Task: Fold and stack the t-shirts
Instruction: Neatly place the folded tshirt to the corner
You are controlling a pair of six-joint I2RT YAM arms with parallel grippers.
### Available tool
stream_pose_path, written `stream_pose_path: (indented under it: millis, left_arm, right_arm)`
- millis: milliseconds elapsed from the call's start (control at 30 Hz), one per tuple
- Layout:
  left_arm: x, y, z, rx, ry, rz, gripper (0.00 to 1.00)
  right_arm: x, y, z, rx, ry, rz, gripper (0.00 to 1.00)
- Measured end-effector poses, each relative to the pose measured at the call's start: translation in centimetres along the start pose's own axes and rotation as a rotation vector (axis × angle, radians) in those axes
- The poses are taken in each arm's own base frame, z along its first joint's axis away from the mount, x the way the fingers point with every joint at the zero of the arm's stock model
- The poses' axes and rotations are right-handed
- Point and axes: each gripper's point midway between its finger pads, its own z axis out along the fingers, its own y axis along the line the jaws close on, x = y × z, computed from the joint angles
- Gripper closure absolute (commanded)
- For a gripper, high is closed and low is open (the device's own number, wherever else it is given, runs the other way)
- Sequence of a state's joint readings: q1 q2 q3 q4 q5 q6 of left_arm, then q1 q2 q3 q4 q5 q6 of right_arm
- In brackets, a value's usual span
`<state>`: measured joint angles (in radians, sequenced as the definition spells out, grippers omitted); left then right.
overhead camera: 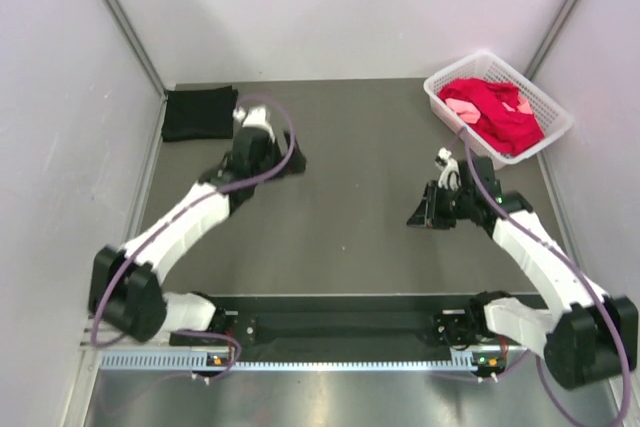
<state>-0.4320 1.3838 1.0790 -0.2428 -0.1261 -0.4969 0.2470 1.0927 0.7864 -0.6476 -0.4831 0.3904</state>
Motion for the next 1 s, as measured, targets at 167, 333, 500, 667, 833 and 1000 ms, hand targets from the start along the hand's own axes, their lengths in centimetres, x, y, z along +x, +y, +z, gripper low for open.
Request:
stream_pose_path:
  millis: [167, 333, 500, 667, 833, 1000]
  left_arm:
    - [7.7, 1.3, -6.1, 0.056, 0.08, -0.187, 0.01]
    - [10.2, 2.9, -11.4, 0.131, 0.007, -0.354, 0.01]
    - [10.6, 3.9, -15.2, 0.194, -0.067, -0.436, 0.01]
    - [12.6, 5.1, -16.6, 0.225, -0.088, -0.489, 0.01]
    - [16.1, 6.3, -16.3, 0.195, -0.008, -0.51, 0.01]
    - [18.9, 5.9, -16.1, 0.219, 0.106, -0.499, 0.01]
  right_arm:
    - [1.8, -0.3, -0.5, -0.046, -0.117, -0.002, 0.79]
    - [3.4, -0.6, -0.2, -0.117, -0.226, 0.004, 0.69]
    - [6.9, -2.7, 1.6, -0.144, -0.25, 0.065, 0.01]
    - [8.7, -3.9, 2.6, -0.17, -0.289, 0.116, 0.0]
    - [7.8, -2.9, 1.8, -0.223, -0.351, 0.104, 0.0]
    - [7.9, -1.6, 1.3, -0.308, -0.37, 0.103, 0.0]
